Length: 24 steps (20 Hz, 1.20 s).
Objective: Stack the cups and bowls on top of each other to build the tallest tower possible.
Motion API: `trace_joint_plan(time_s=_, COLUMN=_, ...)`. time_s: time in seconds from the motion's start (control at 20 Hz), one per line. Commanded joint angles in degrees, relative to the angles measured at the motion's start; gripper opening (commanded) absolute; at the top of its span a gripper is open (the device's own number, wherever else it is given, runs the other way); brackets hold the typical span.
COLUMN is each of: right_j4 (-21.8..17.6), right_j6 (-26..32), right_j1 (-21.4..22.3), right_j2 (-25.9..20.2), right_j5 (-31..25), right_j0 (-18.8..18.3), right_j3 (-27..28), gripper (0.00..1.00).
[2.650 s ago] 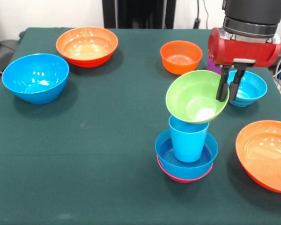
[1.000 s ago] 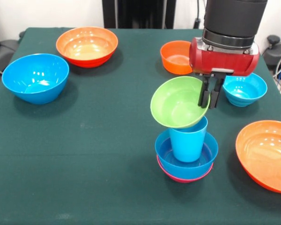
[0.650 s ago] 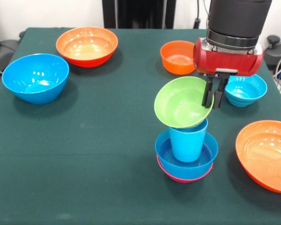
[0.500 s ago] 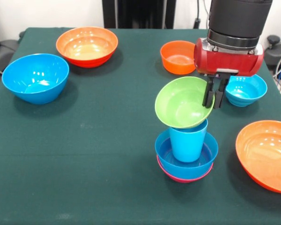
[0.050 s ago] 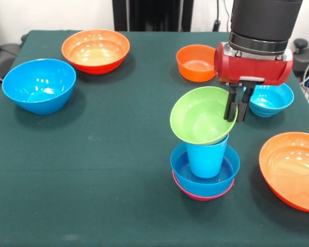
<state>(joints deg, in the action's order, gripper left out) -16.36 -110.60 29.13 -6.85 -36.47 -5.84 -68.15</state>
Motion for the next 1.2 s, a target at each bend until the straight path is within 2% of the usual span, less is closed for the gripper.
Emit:
trace_joint_plan(time_s=0.05, right_j4=0.42, right_j6=-2.49, right_j1=-0.98, right_j2=-2.1, right_j5=-1.85, right_j0=0.47, right_j3=2.01, gripper=0.0)
trace_joint_plan(time_s=0.9, right_j4=0.4, right_j6=-2.97, right_j1=-0.97, right_j2=-1.88, right_j5=-1.19, right_j0=0.73, right_j3=1.68, gripper=0.0)
trace_joint_plan(time_s=1.0, right_j4=-0.05, right_j6=-2.72, right_j1=-0.96, right_j2=-0.98, right_j5=-3.62, right_j0=1.43, right_j3=2.28, gripper=0.0)
trace_joint_plan(time_s=1.05, right_j4=-0.16, right_j6=-3.72, right_j1=-0.36, right_j2=-1.13, right_j5=-0.02, right_j0=1.18, right_j3=0.81, gripper=0.0)
trace_joint_plan(time_s=1.2, right_j4=-0.33, right_j6=-4.17, right_j1=-0.31, right_j2=-1.02, right_j5=1.18, right_j0=1.19, right_j3=0.17, gripper=0.0)
